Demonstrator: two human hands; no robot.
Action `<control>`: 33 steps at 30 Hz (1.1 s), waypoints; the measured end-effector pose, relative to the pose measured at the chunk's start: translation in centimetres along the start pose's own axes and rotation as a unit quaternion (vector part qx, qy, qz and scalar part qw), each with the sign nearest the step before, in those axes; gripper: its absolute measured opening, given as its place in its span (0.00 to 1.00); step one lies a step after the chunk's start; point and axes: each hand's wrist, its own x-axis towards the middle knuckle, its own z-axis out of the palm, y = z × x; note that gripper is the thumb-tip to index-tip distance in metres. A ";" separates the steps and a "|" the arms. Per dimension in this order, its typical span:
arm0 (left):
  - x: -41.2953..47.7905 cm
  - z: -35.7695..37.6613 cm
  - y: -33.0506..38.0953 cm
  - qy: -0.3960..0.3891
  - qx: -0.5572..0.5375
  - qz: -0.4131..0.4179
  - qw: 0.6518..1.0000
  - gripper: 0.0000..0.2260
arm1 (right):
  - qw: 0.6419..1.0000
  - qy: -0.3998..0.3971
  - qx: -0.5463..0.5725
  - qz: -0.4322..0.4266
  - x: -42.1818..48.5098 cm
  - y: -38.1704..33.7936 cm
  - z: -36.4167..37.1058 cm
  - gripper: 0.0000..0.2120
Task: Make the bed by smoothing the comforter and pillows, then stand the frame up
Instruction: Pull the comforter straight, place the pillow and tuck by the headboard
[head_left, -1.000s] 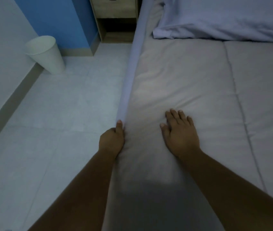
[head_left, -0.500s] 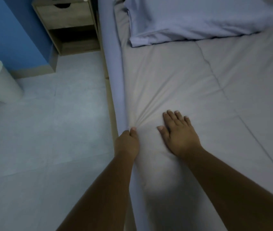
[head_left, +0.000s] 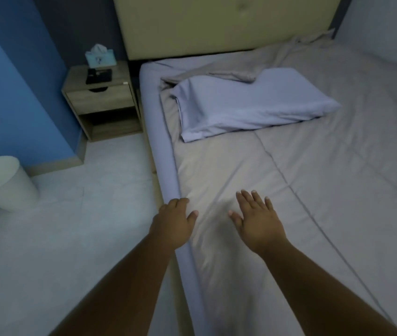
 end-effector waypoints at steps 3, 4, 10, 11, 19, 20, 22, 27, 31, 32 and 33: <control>2.3 -4.7 -0.7 0.009 0.053 0.059 0.997 0.24 | 1.000 0.017 0.014 0.020 1.7 -2.4 -2.6 0.34; 3.5 -6.3 -1.2 0.011 0.066 0.076 0.995 0.25 | 0.999 0.024 0.013 0.026 2.7 -3.3 -3.4 0.38; 13.9 -14.0 -6.5 0.024 0.087 0.136 0.987 0.39 | 0.995 0.041 0.023 0.088 13.0 -9.5 -6.5 0.29; 15.7 -15.1 -7.4 0.019 0.096 0.141 0.985 0.37 | 0.994 0.046 0.022 0.098 14.9 -10.4 -7.1 0.29; 28.7 -18.6 -8.5 0.013 0.106 0.196 0.975 0.38 | 0.988 0.071 0.055 0.127 27.3 -12.2 -9.7 0.29; 30.6 -18.5 -8.0 0.010 0.111 0.204 0.973 0.38 | 0.987 0.073 0.056 0.129 28.9 -11.5 -9.8 0.29; 34.0 -18.1 -7.2 0.003 0.120 0.211 0.970 0.38 | 0.987 0.071 0.054 0.136 32.1 -10.2 -10.0 0.29; 43.9 -17.1 -3.7 -0.011 0.142 0.248 0.958 0.37 | 0.981 0.060 0.074 0.167 41.1 -5.5 -9.9 0.29; 50.5 -17.5 0.0 -0.031 0.153 0.263 0.952 0.38 | 0.974 0.069 0.087 0.195 46.3 -1.5 -12.0 0.29; 52.2 -17.6 1.0 -0.031 0.149 0.273 0.950 0.38 | 0.972 0.072 0.088 0.204 47.6 -0.4 -12.8 0.29; 53.9 -17.6 2.1 -0.033 0.148 0.284 0.947 0.38 | 0.970 0.078 0.088 0.214 48.8 0.7 -13.5 0.29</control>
